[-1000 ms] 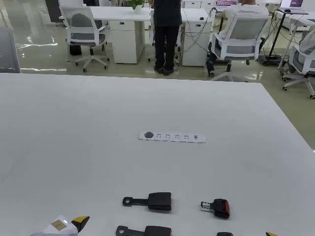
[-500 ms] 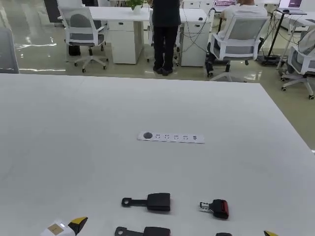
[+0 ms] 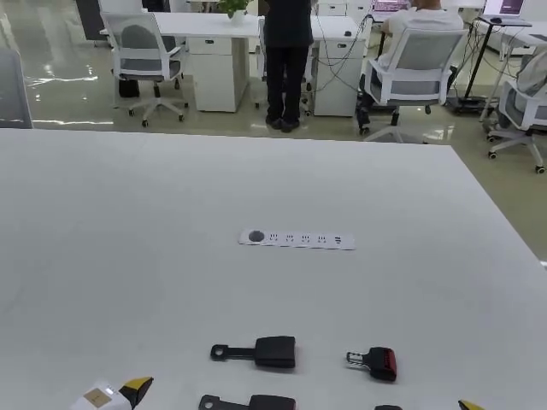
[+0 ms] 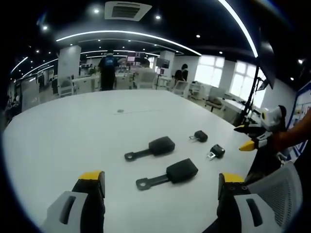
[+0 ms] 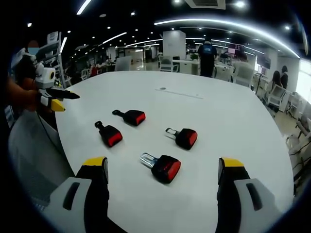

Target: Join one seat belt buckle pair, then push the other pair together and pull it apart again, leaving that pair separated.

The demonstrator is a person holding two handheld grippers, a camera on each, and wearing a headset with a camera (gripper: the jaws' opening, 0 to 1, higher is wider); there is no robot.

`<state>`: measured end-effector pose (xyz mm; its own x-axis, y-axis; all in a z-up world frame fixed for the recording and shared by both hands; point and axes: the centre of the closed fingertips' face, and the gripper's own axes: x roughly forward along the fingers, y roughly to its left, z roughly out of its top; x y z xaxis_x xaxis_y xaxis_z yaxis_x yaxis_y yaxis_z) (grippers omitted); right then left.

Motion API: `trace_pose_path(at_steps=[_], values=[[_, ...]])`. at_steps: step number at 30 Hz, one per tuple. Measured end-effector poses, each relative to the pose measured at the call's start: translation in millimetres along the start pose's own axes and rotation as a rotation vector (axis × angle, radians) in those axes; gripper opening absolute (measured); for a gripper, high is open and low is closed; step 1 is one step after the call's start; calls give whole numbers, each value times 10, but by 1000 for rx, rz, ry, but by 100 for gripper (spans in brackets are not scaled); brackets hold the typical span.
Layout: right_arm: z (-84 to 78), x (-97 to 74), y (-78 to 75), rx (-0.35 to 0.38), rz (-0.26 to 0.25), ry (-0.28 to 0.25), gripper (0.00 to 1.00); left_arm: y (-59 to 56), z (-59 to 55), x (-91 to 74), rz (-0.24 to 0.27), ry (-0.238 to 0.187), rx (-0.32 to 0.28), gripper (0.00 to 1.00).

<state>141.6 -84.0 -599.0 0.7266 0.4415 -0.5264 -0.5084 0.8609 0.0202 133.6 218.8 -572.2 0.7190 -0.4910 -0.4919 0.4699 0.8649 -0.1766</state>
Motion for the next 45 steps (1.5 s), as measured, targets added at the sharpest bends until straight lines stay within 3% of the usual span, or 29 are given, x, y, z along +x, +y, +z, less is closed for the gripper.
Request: trace_pose_path(at_steps=[32, 45], values=[[-21, -38, -17, 1, -7, 1, 93, 33, -31, 8, -2, 5, 0, 97], [1, -47, 15, -3, -2, 4, 93, -4, -5, 0, -7, 7, 8, 97]])
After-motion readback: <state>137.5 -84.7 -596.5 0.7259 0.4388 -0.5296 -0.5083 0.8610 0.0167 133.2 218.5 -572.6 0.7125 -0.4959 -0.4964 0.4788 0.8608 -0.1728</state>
